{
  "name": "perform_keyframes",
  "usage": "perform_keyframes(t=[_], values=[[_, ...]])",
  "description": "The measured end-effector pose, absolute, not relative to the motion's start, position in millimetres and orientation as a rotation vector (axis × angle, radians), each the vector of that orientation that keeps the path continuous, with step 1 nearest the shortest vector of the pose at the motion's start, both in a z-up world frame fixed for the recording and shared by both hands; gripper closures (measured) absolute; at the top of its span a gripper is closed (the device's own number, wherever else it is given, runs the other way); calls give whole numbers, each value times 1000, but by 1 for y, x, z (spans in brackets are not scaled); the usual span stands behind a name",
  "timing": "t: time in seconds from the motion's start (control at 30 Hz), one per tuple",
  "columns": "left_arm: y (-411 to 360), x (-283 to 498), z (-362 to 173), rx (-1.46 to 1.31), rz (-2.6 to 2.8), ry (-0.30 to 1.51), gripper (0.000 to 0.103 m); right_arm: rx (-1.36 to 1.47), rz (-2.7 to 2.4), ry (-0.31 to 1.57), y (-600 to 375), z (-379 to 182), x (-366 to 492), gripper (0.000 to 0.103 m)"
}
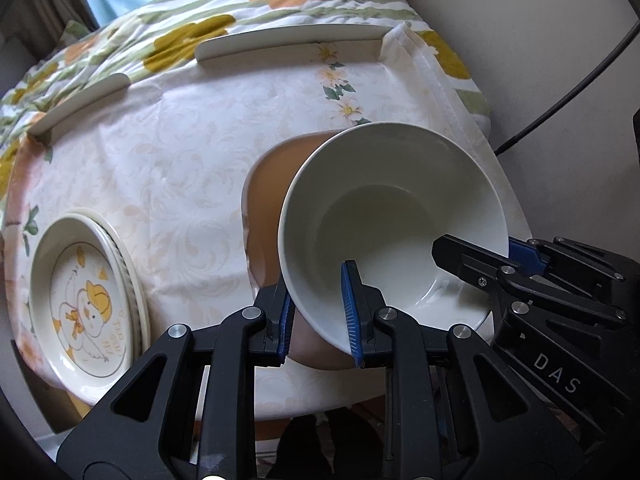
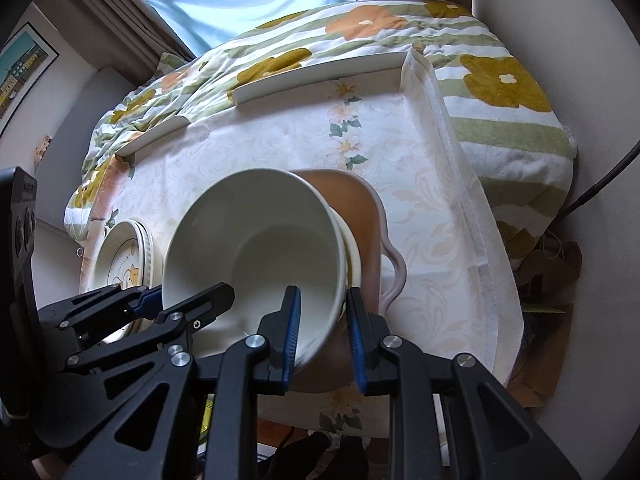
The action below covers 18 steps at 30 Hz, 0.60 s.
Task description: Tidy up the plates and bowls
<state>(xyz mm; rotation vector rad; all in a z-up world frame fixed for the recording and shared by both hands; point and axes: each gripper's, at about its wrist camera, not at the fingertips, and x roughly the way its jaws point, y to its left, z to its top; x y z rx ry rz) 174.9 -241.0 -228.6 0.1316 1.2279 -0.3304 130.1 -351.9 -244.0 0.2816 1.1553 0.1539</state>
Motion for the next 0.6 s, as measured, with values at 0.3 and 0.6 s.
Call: perform_keyframes(t=[0.3,0.6], values=[[-245,175,-230,177,-309,1210,84,264,152,1160,-350,-247,127,82],[-241,175,-232,171,-307,1210,83,278,158,1158,-351,-248,126,82]])
